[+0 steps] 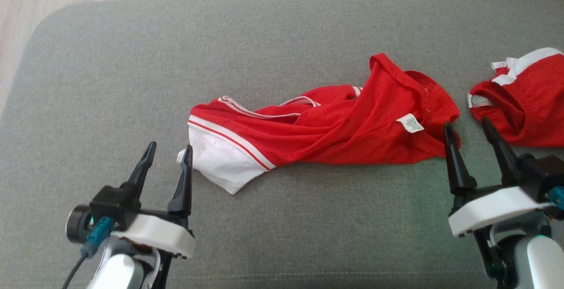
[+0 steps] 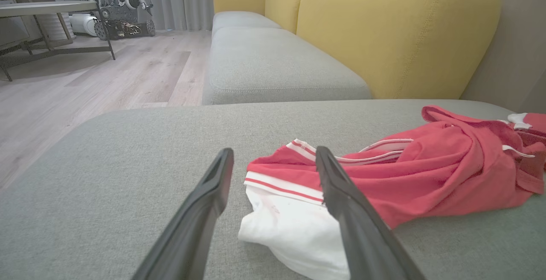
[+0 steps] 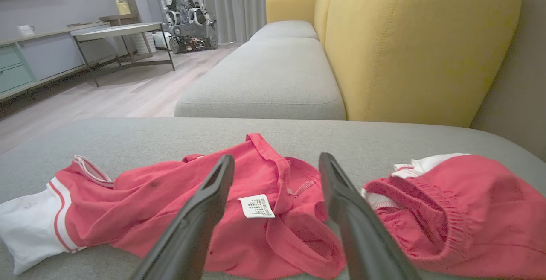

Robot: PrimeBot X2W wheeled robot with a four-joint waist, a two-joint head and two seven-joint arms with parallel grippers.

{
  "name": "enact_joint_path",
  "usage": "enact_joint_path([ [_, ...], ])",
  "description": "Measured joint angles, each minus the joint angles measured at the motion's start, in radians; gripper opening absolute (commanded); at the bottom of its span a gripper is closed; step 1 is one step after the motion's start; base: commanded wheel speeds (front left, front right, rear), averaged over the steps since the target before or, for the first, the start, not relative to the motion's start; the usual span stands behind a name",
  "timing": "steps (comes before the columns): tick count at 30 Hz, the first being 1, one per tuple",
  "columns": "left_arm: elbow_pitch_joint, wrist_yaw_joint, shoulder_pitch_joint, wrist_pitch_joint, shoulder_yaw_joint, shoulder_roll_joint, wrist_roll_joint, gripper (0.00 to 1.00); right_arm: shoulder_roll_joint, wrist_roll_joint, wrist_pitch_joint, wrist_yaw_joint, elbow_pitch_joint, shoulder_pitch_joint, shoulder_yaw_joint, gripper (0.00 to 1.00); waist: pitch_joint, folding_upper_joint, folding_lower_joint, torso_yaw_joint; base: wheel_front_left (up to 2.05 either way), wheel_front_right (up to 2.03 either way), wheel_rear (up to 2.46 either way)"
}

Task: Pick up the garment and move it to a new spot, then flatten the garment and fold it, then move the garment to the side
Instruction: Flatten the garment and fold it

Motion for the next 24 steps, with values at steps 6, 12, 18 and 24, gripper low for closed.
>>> enact_joint_path([
  [6, -0.007, 0.008, 0.029, 0.016, -0.001, 0.017, -0.002, 1.00, 0.023, -0.007, 0.031, 0.000, -0.066, 0.062, -0.010, 1.00, -0.023, 0.0000, 0.0000, -0.006, 0.00, 0.00, 0.00],
  [12, -0.012, 0.013, 0.030, 0.025, -0.001, 0.022, -0.003, 1.00, 0.026, -0.007, 0.039, 0.000, -0.083, 0.072, -0.015, 1.00, -0.022, 0.0000, 0.0000, -0.009, 0.00, 0.00, 0.00],
  [18, -0.017, 0.013, 0.029, 0.026, -0.002, 0.024, -0.008, 1.00, 0.029, -0.007, 0.041, 0.000, -0.086, 0.072, -0.015, 1.00, -0.019, 0.0000, 0.0000, -0.009, 0.00, 0.00, 0.00],
  [24, 0.007, -0.021, 0.012, 0.061, -0.006, 0.024, -0.050, 1.00, 0.030, -0.007, 0.041, 0.000, -0.091, 0.070, -0.014, 1.00, 0.004, 0.0000, 0.0000, -0.009, 0.00, 0.00, 0.00],
])
